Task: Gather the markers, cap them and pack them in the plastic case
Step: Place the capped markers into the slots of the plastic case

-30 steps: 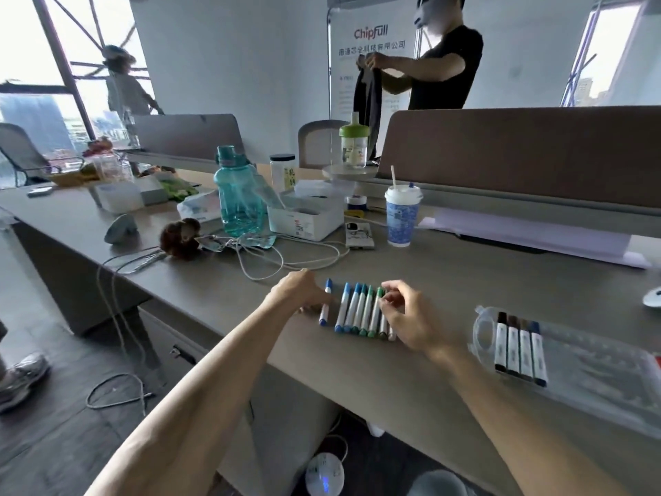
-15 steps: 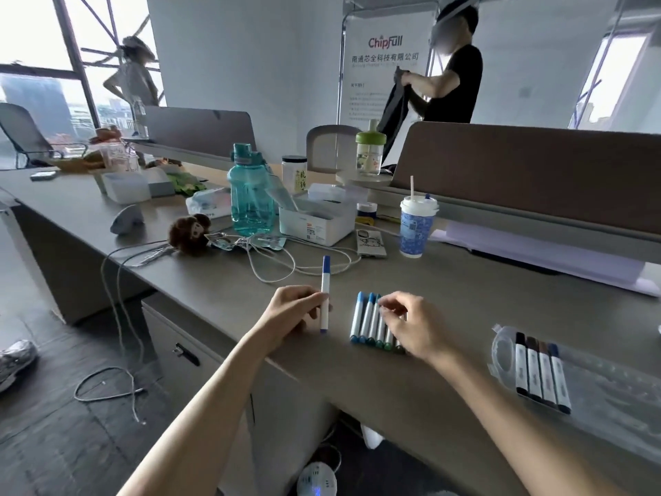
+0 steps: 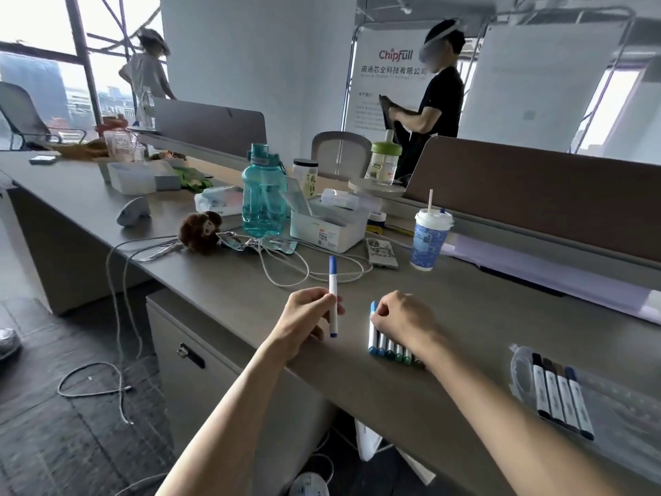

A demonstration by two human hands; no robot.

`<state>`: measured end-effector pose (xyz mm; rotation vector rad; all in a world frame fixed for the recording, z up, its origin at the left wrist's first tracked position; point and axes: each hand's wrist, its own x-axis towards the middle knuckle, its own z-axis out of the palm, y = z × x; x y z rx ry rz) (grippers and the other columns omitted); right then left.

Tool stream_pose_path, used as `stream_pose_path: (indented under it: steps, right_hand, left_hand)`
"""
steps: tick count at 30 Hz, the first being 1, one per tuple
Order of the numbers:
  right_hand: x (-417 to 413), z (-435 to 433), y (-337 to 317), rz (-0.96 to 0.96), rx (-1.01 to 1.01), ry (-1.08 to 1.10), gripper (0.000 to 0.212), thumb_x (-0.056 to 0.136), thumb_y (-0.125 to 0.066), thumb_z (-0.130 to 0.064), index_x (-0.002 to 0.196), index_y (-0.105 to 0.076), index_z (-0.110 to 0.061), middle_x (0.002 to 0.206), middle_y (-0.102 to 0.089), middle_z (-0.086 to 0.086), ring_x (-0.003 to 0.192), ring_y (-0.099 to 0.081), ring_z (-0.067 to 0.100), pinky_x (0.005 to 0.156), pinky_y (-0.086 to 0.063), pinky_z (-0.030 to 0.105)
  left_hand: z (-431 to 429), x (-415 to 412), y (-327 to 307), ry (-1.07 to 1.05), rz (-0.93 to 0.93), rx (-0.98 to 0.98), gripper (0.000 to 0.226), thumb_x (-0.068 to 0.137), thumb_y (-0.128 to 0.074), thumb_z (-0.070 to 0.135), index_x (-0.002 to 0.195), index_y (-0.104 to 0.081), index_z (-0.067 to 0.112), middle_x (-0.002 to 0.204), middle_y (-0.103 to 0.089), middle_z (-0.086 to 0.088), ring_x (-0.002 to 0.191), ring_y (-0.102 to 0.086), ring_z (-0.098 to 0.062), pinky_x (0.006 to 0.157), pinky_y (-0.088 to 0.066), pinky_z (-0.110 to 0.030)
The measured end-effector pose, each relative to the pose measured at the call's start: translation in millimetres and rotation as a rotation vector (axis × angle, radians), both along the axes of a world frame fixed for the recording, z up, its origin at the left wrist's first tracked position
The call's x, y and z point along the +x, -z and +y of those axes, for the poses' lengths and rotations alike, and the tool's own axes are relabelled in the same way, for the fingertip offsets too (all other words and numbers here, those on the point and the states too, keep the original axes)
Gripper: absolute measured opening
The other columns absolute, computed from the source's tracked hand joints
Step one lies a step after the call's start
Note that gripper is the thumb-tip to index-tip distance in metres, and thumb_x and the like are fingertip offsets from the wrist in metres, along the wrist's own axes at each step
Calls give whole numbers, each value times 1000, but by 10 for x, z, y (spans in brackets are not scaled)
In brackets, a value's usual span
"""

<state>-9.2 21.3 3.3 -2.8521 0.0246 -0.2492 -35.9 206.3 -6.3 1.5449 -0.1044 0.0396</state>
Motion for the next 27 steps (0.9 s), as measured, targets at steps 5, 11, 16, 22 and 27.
stream_pose_path:
  steps: [5, 11, 16, 22, 27]
  right_hand:
    - [107, 72, -13, 85, -8, 50, 27, 76, -64, -45, 83, -69, -20, 87, -71, 3, 90, -64, 25, 81, -54, 35]
    - [176, 150, -42, 140, 0, 114, 50, 64, -73, -59, 91, -68, -17, 94, -71, 5, 90, -67, 25, 77, -52, 33]
    - [168, 214, -82, 146, -13, 141, 49, 62, -74, -53, 92, -66, -15, 94, -70, 3, 89, -66, 25, 79, -52, 32]
    - [140, 228, -103, 93, -99, 91, 37, 67, -72, -48, 83, -64, -17, 93, -72, 6, 87, -67, 25, 80, -54, 33]
    - [53, 273, -152, 75, -50, 99, 39, 74, -68, -53, 80, -58, -16, 88, -67, 5, 81, -63, 25, 68, -46, 29]
  left_hand:
    - [6, 1, -15, 9, -2, 15, 18, 88, -53, 13, 87, -71, 8, 75, -70, -1, 59, -55, -10, 42, -40, -22]
    - [18, 1, -5, 6, 1, -15, 17, 88, -54, 13, 86, -70, 7, 76, -69, -2, 60, -55, -11, 43, -42, -23]
    - [24, -1, 9, 12, 0, -25, 17, 88, -55, 14, 84, -70, 10, 76, -70, -1, 60, -55, -14, 44, -43, -24]
    - [29, -7, -4, 5, 0, -26, 16, 88, -54, 12, 87, -70, 7, 74, -69, 0, 58, -54, -14, 42, -42, -23]
    - [20, -24, 3, 26, -1, -10, 13, 91, -58, 13, 87, -69, 7, 72, -68, 0, 65, -56, -12, 43, -43, -23]
